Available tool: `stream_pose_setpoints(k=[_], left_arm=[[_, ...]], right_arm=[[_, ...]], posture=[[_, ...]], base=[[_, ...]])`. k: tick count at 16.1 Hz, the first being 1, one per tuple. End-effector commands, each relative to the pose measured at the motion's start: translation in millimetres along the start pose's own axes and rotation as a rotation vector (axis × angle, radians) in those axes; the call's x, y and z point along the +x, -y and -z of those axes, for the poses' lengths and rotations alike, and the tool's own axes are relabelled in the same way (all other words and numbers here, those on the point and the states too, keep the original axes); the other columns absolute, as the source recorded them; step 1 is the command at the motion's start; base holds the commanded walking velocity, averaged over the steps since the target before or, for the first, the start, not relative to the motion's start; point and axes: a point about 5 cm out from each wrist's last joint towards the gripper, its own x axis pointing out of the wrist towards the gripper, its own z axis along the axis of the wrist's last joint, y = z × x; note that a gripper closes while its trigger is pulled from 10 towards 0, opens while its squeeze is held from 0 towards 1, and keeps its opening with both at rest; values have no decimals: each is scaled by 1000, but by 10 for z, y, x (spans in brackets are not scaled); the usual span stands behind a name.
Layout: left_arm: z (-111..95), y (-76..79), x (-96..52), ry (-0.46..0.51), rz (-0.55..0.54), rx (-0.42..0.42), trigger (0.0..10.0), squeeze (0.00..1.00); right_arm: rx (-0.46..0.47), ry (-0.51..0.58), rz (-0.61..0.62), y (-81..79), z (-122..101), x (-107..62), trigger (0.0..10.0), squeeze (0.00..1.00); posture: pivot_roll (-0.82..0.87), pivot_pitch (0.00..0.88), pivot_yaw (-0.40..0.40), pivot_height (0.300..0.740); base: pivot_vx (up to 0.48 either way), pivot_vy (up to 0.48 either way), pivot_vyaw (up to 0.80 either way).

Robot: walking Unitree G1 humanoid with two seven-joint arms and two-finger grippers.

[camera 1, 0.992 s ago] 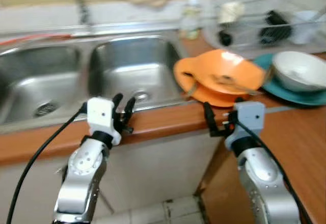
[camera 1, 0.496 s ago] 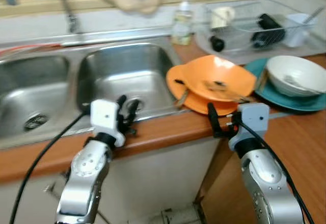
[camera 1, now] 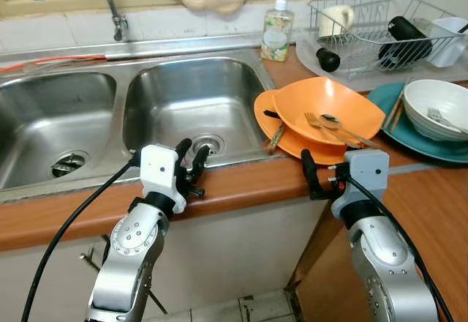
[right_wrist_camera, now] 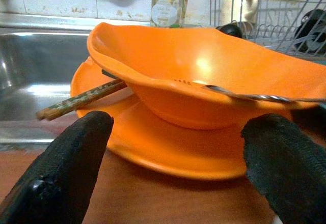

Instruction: Kitchen organization

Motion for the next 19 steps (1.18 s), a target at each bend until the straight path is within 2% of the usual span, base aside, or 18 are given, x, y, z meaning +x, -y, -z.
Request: stream_pose_setpoints(k=[1,6,9,12,16,19], left_arm=[[-52,7,12,21,8,13,10000,0],[-46,61,17,10,90,27,10000,0],[-61,128,-65,3,243,23,10000,0],[-80,191,-112,-11,348,31,10000,0],[-78,211,-116,-16,370,40,10000,0],[-86,209,-124,-22,383,40,10000,0]], right_arm=[[-5,15,0,13,-37,-20,10000,0],[-40,31,-5,129,-40,-114,10000,0],[-20,18,9,199,-13,-221,10000,0],[-4,-42,29,227,50,-179,10000,0],[74,-71,37,214,55,-126,10000,0],[66,-113,28,180,75,-30,10000,0]], posture=[[-123,0,37,740],[-128,0,41,740],[-130,0,41,740],[-128,0,43,740],[-123,0,42,740],[-123,0,43,740]], base=[[0,0,0],[0,0,0],[0,0,0],[0,0,0],[0,0,0],[0,0,0]])
